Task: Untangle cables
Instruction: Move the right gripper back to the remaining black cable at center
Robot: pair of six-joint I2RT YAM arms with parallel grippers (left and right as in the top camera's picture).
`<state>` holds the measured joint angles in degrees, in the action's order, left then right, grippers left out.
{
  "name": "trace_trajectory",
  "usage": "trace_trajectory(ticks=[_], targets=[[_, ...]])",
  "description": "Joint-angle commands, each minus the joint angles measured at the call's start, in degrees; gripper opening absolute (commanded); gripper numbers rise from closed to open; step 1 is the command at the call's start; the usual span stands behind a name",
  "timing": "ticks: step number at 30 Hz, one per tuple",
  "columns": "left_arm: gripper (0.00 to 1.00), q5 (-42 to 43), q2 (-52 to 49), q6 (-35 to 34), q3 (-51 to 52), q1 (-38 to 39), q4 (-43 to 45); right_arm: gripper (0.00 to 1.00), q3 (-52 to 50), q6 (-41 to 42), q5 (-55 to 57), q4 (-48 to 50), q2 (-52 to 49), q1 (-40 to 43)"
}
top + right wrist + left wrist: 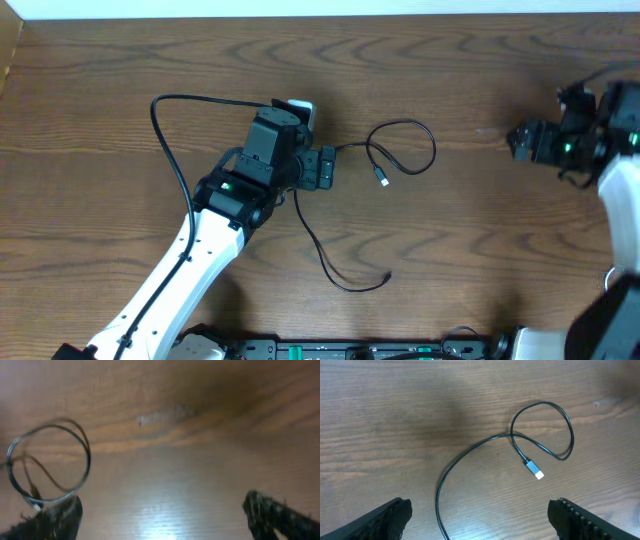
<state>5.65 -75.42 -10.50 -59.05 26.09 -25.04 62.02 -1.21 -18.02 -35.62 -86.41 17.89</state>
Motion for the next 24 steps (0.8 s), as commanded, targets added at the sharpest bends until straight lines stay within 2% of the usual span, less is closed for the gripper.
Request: trace_trajectory(ticks=[1,3,5,9,13,18,24], targets=[[0.92,-0.09,0.2,-0.37,-0.13,-0.17,0.15,0.99,-6.49,11.06,-0.15,2.91,6.29,-0.35],[0.92,0.02,0.2,-2.8,-0.13,0.15,0.24,0.99,-8.24,15.54,-3.15,3.61,9.42,-0.52],[0.93,1.55,0.2,-6.97,-0.13,0.68,0.26,0.99,-9.16,15.56,-8.52,4.9,12.09,-1.62],[0.97,1.33,0.2,-7.34,-0.13,1.27,0.0,0.99,-9.25,5.55,-19.82,6.64,14.69,-5.14],[0.99,1.4,0.17,-7.39,-0.13,1.27,-0.02,0.99,-9.27,-0.57,-25.2,6.34,14.78,-9.73],[0.98,1.38,0.17,-7.37,-0.13,1.27,-0.98,0.99,-9.27,-7.54,-24.94,6.27,12.96,-17.68],[0.98,-1.46,0.17,-6.75,-0.13,1.2,-3.69,0.99,-9.27,-8.15,-17.86,6.38,7.39,-25.09]])
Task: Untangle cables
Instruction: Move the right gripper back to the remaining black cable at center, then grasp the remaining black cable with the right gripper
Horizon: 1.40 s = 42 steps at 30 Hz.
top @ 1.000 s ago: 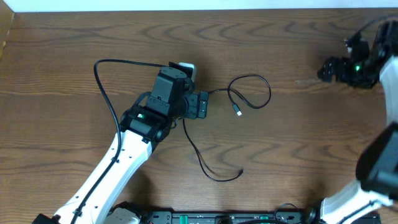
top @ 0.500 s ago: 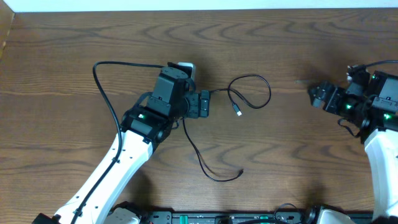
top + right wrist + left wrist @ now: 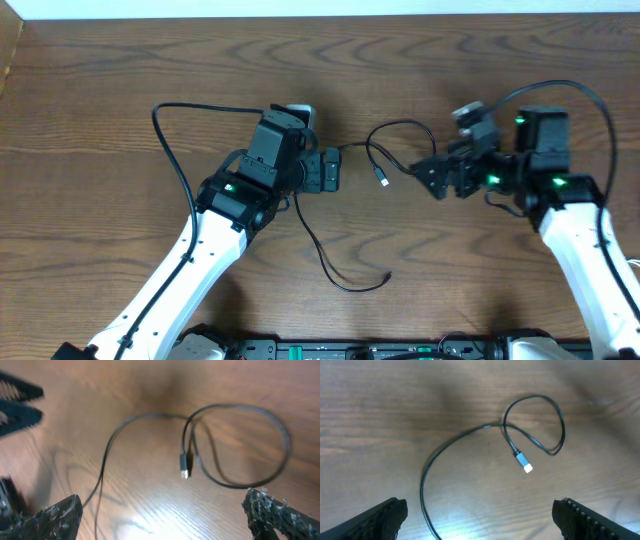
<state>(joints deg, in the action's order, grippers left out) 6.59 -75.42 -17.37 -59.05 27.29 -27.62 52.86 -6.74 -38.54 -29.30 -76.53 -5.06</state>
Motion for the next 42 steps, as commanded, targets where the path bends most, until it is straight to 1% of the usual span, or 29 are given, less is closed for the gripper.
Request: trace_trajectory(ticks=[1,3,5,9,12,18,21,25,30,35,42], targets=[[0.98,-4.46,0.17,0.07,-0.13,0.0,-1.81,0.99,-0.11,-2.62,3.08,0.28,-3.52,-2.82],[0.98,-8.0,0.17,-0.74,-0.13,0.0,-2.8,0.99,-0.11,-2.62,4.17,0.87,-5.57,-3.89],[0.98,-9.73,0.17,-0.74,-0.13,0.0,-3.23,0.99,-0.11,-3.5,4.96,1.66,-7.32,-4.39],[0.98,-10.29,0.17,-0.81,-0.13,0.0,-3.19,0.98,-0.09,-5.42,5.2,4.17,-10.73,-4.42],[0.98,-10.27,0.17,-2.1,-0.13,0.0,-3.21,0.98,-0.09,-6.99,5.2,6.25,-13.33,-4.42],[0.98,-10.73,0.17,-3.74,-0.13,0.0,-3.21,0.94,0.07,-7.04,4.94,10.91,-18.01,-4.42],[0.98,-13.94,0.17,-7.93,-0.13,0.0,-3.65,0.94,0.09,-7.06,3.43,12.76,-19.67,-4.42],[0.98,-14.34,0.17,-11.47,-0.13,0.02,-3.69,0.94,0.11,-7.08,2.97,14.43,-21.31,-5.22],[0.98,-14.14,0.2,-11.41,-0.13,0.02,-4.83,0.96,0.28,-8.79,2.51,16.57,-22.32,-7.26],[0.98,-13.0,0.2,-10.56,-0.13,0.02,-5.77,0.98,1.42,-8.61,2.38,19.58,-24.55,-8.74],[0.98,-13.11,0.44,-10.58,-0.13,0.0,-5.64,0.98,6.91,-7.45,1.73,19.89,-30.97,-10.34]])
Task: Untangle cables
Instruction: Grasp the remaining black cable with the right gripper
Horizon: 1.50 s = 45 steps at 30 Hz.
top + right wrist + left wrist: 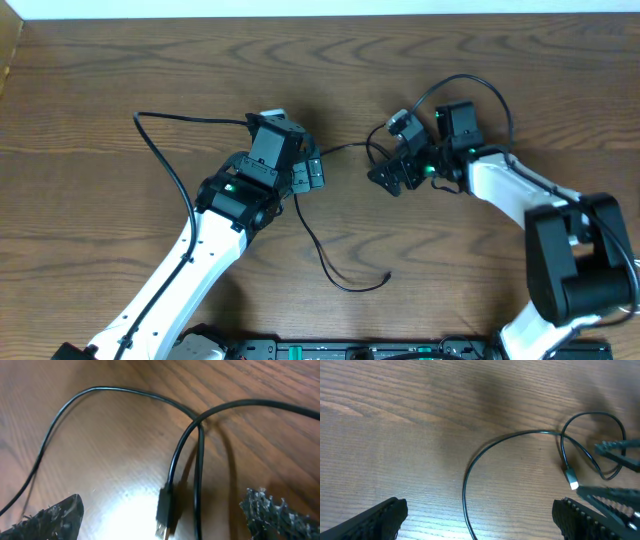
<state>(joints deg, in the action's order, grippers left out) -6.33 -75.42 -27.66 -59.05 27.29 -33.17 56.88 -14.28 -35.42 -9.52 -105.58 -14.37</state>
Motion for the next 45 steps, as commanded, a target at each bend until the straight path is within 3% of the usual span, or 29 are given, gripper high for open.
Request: trace_trajectory(ticks=[1,11,20,26,28,29,30,38,45], targets=[[0.98,-0.2,0.46,-0.26,-0.13,0.0,-0.09,0.98,3.61,0.09,-1.4,0.11,-2.6,-1.31],[0.98,-0.17,0.66,-0.28,-0.13,0.02,-0.09,0.99,7.54,1.22,-0.94,1.18,-6.91,-3.1],[0.98,-0.2,2.05,-0.28,-0.13,0.0,-0.24,0.82,7.67,2.67,-0.92,1.57,-8.87,-3.1],[0.98,-0.22,3.45,-0.28,-0.13,0.0,-0.24,0.59,7.67,3.1,-0.92,1.53,-8.87,-3.1],[0.98,-0.2,3.87,-0.28,-0.13,0.0,-0.26,0.31,7.67,3.19,-0.92,1.51,-8.87,-3.1],[0.98,-0.22,4.09,-0.28,-0.13,0.0,-0.44,0.07,7.67,4.07,-0.9,1.6,-8.87,-3.1],[0.98,-0.22,4.31,-0.26,-0.13,0.0,-0.5,0.02,7.67,4.76,-0.92,1.68,-8.87,-3.1],[0.98,-0.39,4.98,-0.28,-0.13,0.0,-1.11,0.01,10.47,13.62,-3.67,1.27,-7.48,-2.29],[0.98,-0.35,4.98,-0.33,-0.13,0.0,-1.18,0.01,20.46,16.55,-2.27,-15.02,-1.18,0.2]])
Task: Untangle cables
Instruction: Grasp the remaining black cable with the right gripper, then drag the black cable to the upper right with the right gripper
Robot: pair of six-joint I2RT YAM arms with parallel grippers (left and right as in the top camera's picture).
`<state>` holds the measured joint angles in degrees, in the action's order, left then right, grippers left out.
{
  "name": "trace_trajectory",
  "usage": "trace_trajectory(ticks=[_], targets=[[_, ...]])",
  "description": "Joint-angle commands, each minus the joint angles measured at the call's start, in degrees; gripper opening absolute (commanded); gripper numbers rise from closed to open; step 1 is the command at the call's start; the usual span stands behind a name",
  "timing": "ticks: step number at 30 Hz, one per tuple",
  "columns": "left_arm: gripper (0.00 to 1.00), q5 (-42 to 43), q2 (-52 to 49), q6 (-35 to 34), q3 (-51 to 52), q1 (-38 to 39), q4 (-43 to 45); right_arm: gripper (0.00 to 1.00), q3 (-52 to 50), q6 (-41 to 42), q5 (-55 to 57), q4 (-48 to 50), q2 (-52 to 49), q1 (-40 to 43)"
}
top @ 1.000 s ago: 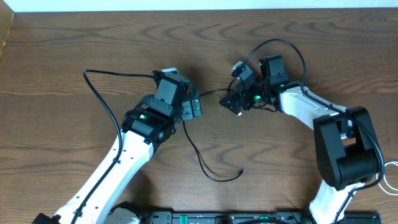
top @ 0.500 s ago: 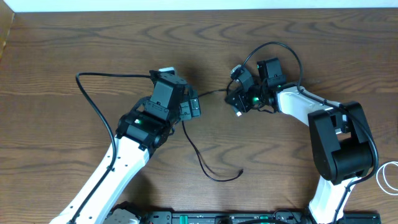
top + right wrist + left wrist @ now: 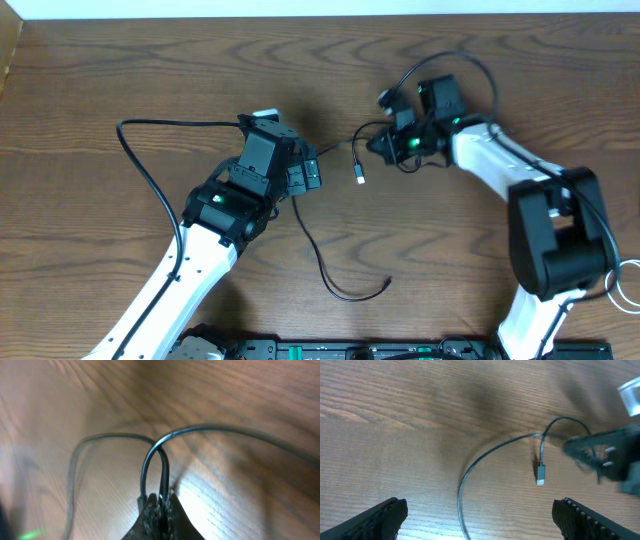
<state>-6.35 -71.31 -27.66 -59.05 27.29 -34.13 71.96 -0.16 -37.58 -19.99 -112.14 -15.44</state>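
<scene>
A thin black cable (image 3: 338,149) runs across the wooden table from a free end (image 3: 386,284) at the front, up past my left gripper, to my right gripper. My right gripper (image 3: 384,146) is shut on the cable just behind its plug (image 3: 360,177), which points toward the front. The right wrist view shows the fingers (image 3: 159,516) pinched on a strand while the cable (image 3: 200,429) arcs away above them. My left gripper (image 3: 302,176) is open and holds nothing. In the left wrist view the cable (image 3: 492,448) curves between its fingers (image 3: 380,517), plug (image 3: 540,476) beyond.
The arms' own thicker black leads arch over the table (image 3: 90,60), one lead (image 3: 135,160) at the left arm and another lead (image 3: 455,62) above the right arm. The table's far edge (image 3: 320,14) meets a white wall.
My right gripper was open over the loop beside the plug. Now it is shut on the cable and sits further back. The wide loop is gone and the plug lies further left.
My right arm was at the table's far right while the cable lay in a loop right of my open left gripper. Then the right gripper was near the loop, then open over it by the plug. Now it is shut on the cable and the loop is drawn in.
</scene>
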Motion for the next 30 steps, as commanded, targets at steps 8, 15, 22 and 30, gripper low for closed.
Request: trace_trajectory(ticks=[8,15,22,30], targets=[[0.98,-0.09,0.87,-0.57,-0.13,0.02,-1.25,0.01,18.99,1.62,7.76,-30.16,13.55,3.74],[0.98,3.08,0.87,-0.7,-0.13,0.02,-1.64,0.01,31.04,1.6,14.43,-45.16,18.78,7.26],[0.98,5.51,1.01,-1.18,-0.13,0.02,-1.64,0.01,45.46,0.7,23.28,-61.29,20.65,11.78],[0.98,7.52,1.01,-1.16,-0.13,0.07,-1.66,0.01,53.24,0.74,24.39,-67.89,20.65,14.34]])
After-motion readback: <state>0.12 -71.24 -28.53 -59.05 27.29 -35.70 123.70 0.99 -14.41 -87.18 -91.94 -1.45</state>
